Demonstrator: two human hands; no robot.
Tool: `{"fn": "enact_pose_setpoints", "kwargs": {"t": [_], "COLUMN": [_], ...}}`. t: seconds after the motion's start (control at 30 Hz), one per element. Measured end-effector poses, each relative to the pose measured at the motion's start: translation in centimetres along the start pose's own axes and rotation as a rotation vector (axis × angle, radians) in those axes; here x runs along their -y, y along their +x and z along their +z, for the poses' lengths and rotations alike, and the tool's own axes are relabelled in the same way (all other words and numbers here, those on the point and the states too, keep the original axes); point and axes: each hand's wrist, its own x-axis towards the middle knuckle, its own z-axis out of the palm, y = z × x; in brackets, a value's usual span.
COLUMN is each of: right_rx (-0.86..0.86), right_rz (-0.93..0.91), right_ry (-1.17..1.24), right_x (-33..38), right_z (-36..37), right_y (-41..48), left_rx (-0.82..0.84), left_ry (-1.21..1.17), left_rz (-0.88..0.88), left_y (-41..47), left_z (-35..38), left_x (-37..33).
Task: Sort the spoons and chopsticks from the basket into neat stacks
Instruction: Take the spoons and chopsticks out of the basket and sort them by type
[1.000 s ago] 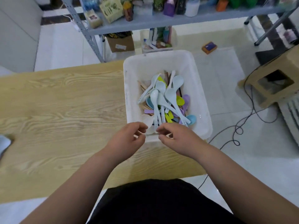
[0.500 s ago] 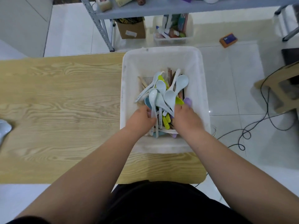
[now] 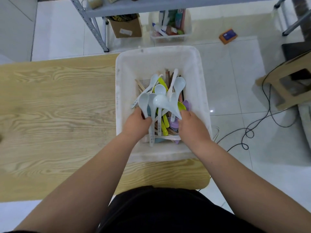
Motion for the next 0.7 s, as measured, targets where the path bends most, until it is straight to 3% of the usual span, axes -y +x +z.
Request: {"fn": "enact_pose_setpoints", "kwargs": {"t": [0.1,0.2,0.4,0.53,0.7], "right_rx": [-0.056,0.023,0.105,0.170,0.055], "right_rz": [-0.041,-0.081,-0.142,-0.224,-0.326], "right_ry": [0.147,0.299,0.374,0.363,0.409], "right_x": [0.4,1.4,3.1,4.0,5.6], "right_z": [-0.6,-1.1,-0.4,0.8,1.3], "right_y": [-1.4,-3.1,-6.0,-7.2,-9.0], "left_rx": [0.059,0.114,0.096,-0.009,-0.060], "left_ry": [-0.351,-0.587,-0.814,-0.874,-0.897], "left_rz": [-0.066,-0.066,-0.033,-0.060,-0.066], "left_y": [-2.2,-4.9,-9.4,-11.5,-13.8], "left_z": [-0.5,-0.6,-0.2,-0.3,-1.9], "left_x": [-0.5,-1.6,-2.3,-0.8,2.1]}}
